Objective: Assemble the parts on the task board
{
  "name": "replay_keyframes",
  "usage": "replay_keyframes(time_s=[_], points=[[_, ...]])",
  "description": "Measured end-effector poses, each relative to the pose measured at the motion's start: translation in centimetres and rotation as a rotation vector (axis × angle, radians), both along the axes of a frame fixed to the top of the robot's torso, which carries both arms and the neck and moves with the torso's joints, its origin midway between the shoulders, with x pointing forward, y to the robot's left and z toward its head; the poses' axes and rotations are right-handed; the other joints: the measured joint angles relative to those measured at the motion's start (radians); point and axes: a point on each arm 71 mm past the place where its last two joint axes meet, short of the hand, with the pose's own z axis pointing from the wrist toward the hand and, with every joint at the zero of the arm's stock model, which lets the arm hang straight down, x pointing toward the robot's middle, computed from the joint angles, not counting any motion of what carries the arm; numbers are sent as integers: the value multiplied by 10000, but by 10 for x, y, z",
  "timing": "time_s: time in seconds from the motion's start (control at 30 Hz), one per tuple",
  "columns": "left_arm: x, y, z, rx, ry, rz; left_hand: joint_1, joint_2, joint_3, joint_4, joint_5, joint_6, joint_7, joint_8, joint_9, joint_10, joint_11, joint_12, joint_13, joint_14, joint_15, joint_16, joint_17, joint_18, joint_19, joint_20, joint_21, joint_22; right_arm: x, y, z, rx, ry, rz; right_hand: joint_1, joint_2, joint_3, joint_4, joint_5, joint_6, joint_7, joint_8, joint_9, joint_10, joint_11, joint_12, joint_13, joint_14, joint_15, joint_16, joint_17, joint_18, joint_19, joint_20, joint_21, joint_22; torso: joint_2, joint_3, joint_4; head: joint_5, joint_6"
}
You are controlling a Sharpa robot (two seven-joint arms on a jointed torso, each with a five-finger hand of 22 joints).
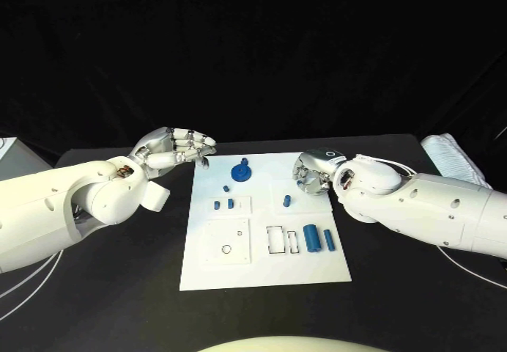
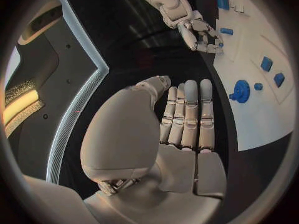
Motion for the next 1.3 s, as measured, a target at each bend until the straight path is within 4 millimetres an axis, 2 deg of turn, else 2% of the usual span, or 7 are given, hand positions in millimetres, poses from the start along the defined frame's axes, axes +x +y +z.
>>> replay_keyframes(time_s=[0.07, 0.13, 0.27, 0.37, 0.5, 0.57, 1.3], points=[[0, 0, 0, -16, 7, 7, 0, 0, 0, 0, 0, 0, 0, -29, 0, 0, 0, 0, 0, 0, 0, 0, 0, -1, 0, 0, 0, 0, 0, 1, 0, -42, -31, -11, 8, 67, 21, -13, -2, 93, -52, 72, 54, 93, -50, 0, 0, 0, 0, 66, 28, 1, 49, -50, 127, 127, 0, 0, 0, -6, -8], [0, 0, 0, -28, 13, 12, 0, 0, 0, 0, 0, 21, 21, -40, 0, 0, 0, 0, 1, 0, 0, 0, 0, -1, 0, 0, 0, 0, 0, 2, 0, -78, -56, -10, 26, 135, 46, 12, -6, 235, -100, 198, 136, 269, -77, 0, -1, 0, 0, 116, 56, -124, 84, -84, 268, 277, 0, -1, -1, -16, -15], [0, 0, 0, -46, 22, 21, 0, 0, 27, -27, 0, 36, 36, -40, 0, 36, -36, 0, 1, 0, 0, 0, 1, 0, 0, 0, 0, 0, 0, 4, -1, -176, -113, -13, 65, 302, 90, -32, -28, 445, -200, 382, 292, 486, -157, 73, 51, 0, -110, 248, 83, -123, 189, -83, 549, 570, 0, -7, -3, -26, -45], [0, 0, 0, -55, 26, 25, 0, 0, 27, -27, 0, 36, 36, -40, -2, 72, 1, -47, -9, 0, -1, -29, 1, -1, 0, 0, 0, 0, -1, 6, -1, -255, -162, -15, 127, 396, 135, -77, -63, 456, -212, 451, 379, 591, -193, 79, 96, -1, -111, 251, 97, -122, 244, -138, 668, 670, -1, -7, -6, -21, -58], [0, 0, 0, -62, 31, 29, 0, 0, 27, -27, 0, 36, 36, -40, -9, 72, 0, -47, -9, 0, 0, -39, 1, -1, -1, 0, 0, 1, -2, 7, -2, -368, -246, -32, 91, 487, 287, -231, -87, 488, -244, 557, 500, 636, -148, 57, 127, 1, -180, 290, 56, -126, 246, -140, 783, 670, -7, -8, -6, -2, -80], [0, 0, 0, -64, 33, 33, 38, 38, 27, -81, 0, 36, 36, -40, -9, 72, 0, -83, -15, 0, 0, -40, 1, 0, -1, 0, 0, 1, -3, 8, -2, -418, -307, -47, 77, 501, 351, -296, -72, 488, -244, 557, 541, 668, -116, 30, 144, 0, -180, 290, 28, -273, 280, -174, 783, 671, -8, -9, -8, 2, -81], [1, 5, 0, -32, 50, 153, 42, 42, 27, -81, 0, 35, 36, -81, -17, 71, 1, -173, -44, 1, -1, -80, 2, 0, -1, 0, -39, 2, -16, 2, -3, 174, -1138, -313, 77, 501, 571, -457, -31, 511, -219, 644, 664, 732, -51, 22, 206, 0, -177, 334, -11, -270, 422, -172, 1055, 668, -9, -7, -12, 55, -72]])
